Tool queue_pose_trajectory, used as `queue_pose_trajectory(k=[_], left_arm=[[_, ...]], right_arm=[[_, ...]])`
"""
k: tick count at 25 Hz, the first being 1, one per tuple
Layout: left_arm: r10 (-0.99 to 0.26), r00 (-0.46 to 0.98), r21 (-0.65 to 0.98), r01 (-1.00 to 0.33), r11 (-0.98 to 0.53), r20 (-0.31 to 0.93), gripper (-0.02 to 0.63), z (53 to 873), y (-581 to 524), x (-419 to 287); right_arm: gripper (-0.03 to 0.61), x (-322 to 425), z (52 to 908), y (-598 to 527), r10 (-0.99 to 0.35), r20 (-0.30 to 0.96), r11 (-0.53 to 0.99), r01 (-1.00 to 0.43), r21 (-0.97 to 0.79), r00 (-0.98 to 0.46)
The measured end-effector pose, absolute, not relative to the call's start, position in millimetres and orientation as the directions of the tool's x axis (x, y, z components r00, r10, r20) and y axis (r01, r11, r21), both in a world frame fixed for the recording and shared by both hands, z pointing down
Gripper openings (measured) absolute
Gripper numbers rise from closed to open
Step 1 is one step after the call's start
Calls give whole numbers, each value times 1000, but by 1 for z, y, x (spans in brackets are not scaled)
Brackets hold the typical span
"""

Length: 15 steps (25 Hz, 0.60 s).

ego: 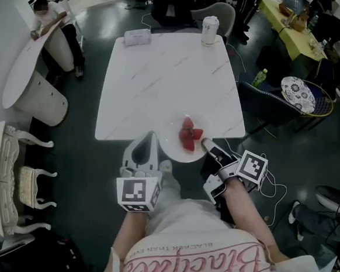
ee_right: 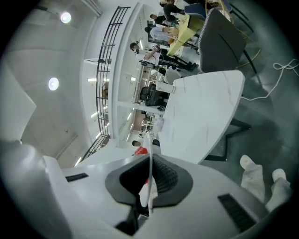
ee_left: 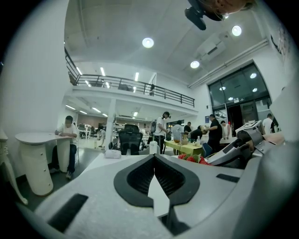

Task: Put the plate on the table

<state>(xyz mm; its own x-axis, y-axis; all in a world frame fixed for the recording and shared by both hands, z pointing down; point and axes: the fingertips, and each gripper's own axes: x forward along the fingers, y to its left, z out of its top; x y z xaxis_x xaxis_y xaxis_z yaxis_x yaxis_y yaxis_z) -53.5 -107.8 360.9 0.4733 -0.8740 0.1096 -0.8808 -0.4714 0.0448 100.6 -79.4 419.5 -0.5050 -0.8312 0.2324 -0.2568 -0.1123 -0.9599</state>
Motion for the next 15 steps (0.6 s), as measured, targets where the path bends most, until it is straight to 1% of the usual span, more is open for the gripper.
queue_pose_trajectory(k=[9,15], left_arm=[[-851,511,45,-859,-510,124,5,363,-217,-53],[-832,532,69,-846,-528,156,5,382,-304,-60]], right_arm=[[11,101,425,-183,-849,256,-145,-260,-954,-463],[11,95,442,-269,-849,294,-184,-276,-943,-440]])
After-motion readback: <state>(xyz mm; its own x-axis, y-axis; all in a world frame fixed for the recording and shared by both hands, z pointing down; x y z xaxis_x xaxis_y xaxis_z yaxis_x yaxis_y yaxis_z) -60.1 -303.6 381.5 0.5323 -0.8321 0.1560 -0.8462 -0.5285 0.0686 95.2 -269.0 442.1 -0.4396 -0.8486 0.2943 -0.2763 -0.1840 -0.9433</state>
